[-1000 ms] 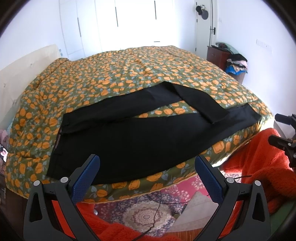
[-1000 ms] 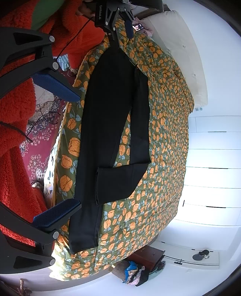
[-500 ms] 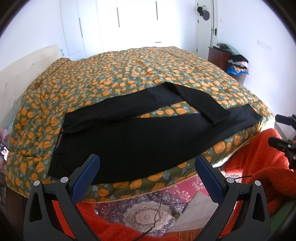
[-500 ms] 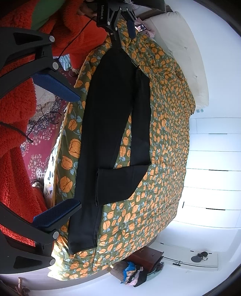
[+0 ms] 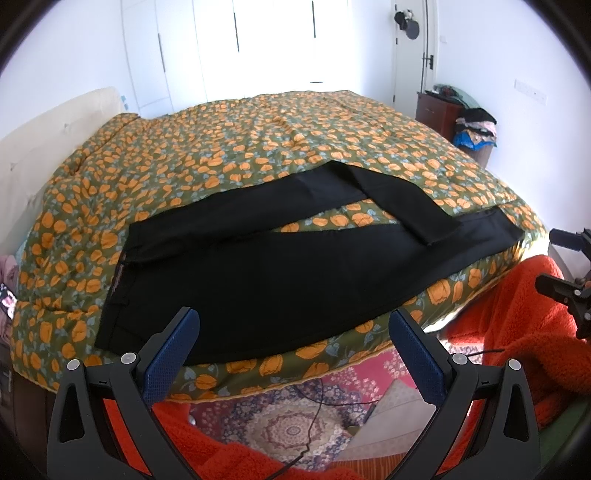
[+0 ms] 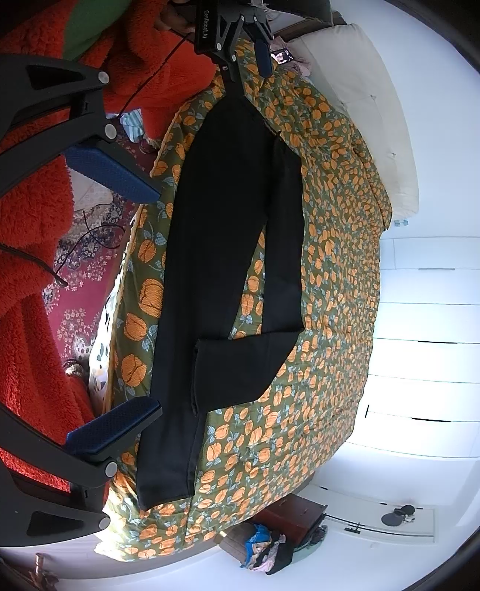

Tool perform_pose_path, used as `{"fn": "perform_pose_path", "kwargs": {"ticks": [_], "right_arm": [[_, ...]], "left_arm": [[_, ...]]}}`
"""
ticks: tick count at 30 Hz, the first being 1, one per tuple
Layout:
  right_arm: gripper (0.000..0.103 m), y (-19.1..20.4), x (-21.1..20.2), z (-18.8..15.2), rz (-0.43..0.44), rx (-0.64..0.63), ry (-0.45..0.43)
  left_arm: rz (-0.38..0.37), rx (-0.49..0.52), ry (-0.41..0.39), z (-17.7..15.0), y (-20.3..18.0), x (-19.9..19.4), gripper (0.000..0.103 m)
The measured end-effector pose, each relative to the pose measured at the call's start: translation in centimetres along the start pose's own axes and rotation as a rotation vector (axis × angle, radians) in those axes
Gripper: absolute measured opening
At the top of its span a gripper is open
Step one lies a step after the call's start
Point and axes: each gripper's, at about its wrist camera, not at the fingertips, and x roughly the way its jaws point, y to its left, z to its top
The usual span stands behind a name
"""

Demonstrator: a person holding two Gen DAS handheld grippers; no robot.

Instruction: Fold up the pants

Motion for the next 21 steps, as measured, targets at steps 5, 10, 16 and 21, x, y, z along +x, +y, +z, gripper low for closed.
{"fn": "perform_pose_path", "kwargs": {"ticks": [5, 10, 16, 21], "right_arm": [[0.103, -0.1, 0.2, 0.1, 0.002, 0.002, 0.006], [0.103, -0.2, 0.3, 0.1, 0.005, 0.003, 0.009], [0.103, 0.1, 0.6, 0.1, 0.018, -0.014, 0.010], [0.103, 0.8, 0.8, 0.2, 0.029, -0.050, 0.000]], "left_arm": [[-0.001, -0.001, 0.002, 0.0, 0.0, 0.0, 0.102], [0.000, 0.000, 0.001, -0.1, 0.0, 0.0, 0.102], [-0.002, 0.000, 0.000, -0.1, 0.0, 0.0, 0.102], [-0.007, 0.006, 0.009, -0.4, -0.2, 0.5, 0.102]]}}
